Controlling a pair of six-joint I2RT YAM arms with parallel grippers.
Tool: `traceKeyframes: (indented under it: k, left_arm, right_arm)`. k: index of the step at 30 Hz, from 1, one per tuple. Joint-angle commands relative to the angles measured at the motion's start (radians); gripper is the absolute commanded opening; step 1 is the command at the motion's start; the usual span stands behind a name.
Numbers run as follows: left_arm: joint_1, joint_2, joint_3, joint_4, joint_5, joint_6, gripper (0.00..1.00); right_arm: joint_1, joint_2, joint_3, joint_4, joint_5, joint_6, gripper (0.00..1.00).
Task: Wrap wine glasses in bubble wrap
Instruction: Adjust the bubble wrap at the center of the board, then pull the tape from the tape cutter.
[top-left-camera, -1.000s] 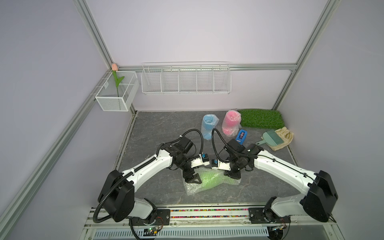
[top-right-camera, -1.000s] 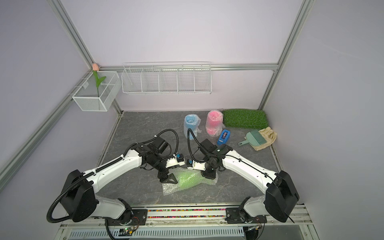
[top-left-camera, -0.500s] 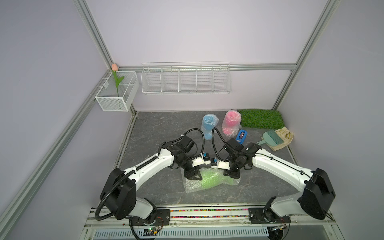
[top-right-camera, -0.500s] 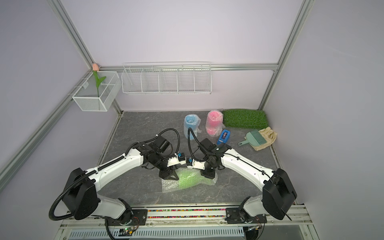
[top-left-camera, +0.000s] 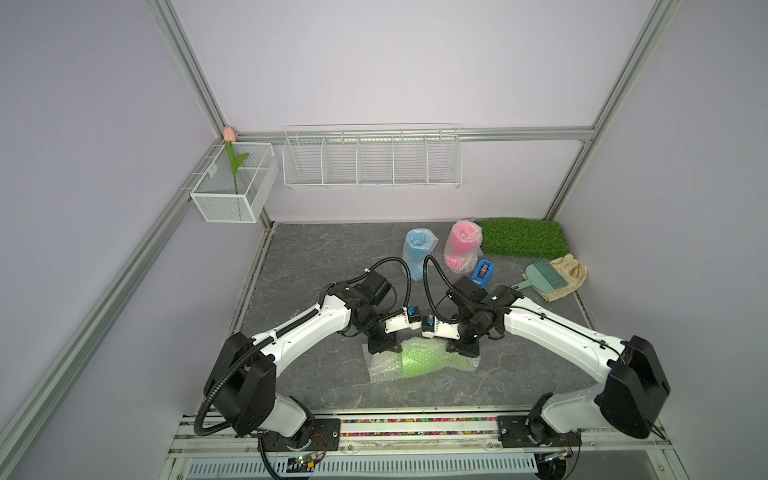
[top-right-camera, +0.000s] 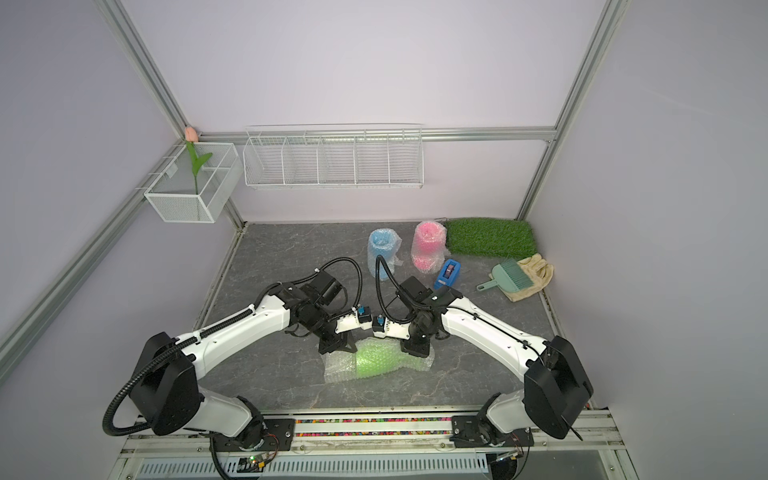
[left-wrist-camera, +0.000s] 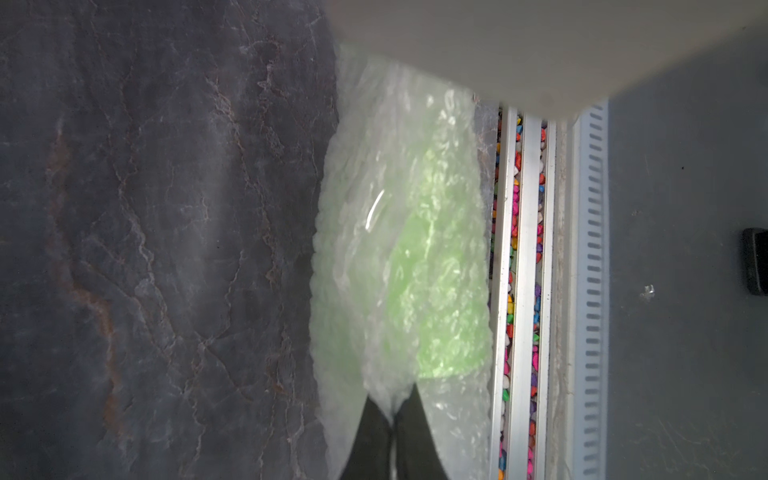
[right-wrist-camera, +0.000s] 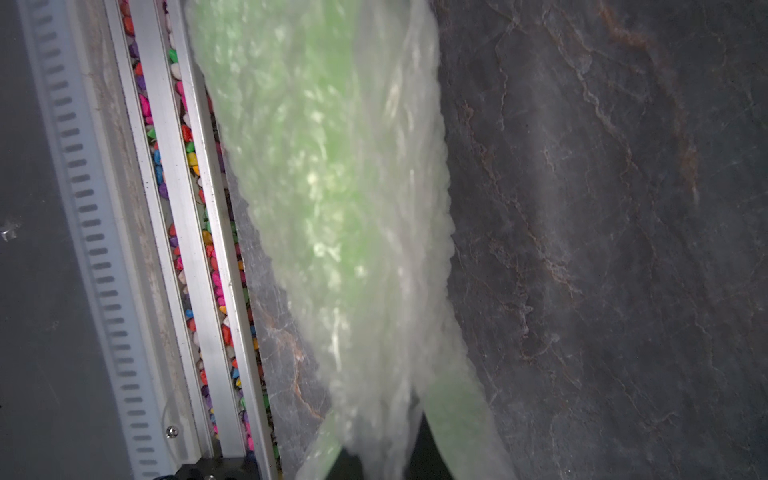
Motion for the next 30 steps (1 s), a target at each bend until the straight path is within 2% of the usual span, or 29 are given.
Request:
traceKeyframes:
  k: [1, 5, 7, 12, 16, 20, 24, 27, 30]
  left_arm:
    - [-0.007, -0.019, 0.025, -0.038, -0.029, 0.055, 0.00]
    - [-0.008, -0.056, 0.007, -0.021, -0.054, 0.066, 0.00]
    - [-0.008, -0.074, -0.007, -0.003, -0.076, 0.064, 0.00]
    - [-0.010, -0.094, -0.026, 0.006, -0.100, 0.073, 0.00]
    - [-0.014, -0.090, -0.036, 0.015, -0.104, 0.074, 0.00]
    - [-0.017, -0.075, -0.040, 0.017, -0.103, 0.074, 0.00]
    - [-0.017, -0.051, -0.027, 0.001, -0.091, 0.078, 0.00]
    - [-0.017, -0.039, -0.021, -0.007, -0.091, 0.078, 0.00]
    - [-0.017, -0.034, -0.018, -0.010, -0.090, 0.078, 0.00]
  right_arm:
    - [-0.020, -0.046, 0.001, 0.053, -0.019, 0.017, 0.35]
    - [-0.068, -0.116, -0.015, 0.122, -0.058, 0.087, 0.53]
    - [-0.102, -0.161, -0.030, 0.171, -0.079, 0.130, 0.57]
    - [-0.227, -0.274, -0.084, 0.361, -0.101, 0.321, 0.60]
    - [-0.347, -0.292, -0.150, 0.557, 0.031, 0.595, 0.61]
    - [-0.458, -0.233, -0.178, 0.668, 0.051, 0.791, 0.59]
    - [-0.581, -0.152, -0.173, 0.722, 0.018, 0.978, 0.60]
    - [-0.685, -0.020, -0.115, 0.701, -0.150, 1.075, 0.52]
    - [-0.750, 0.078, -0.125, 0.815, -0.287, 1.180, 0.49]
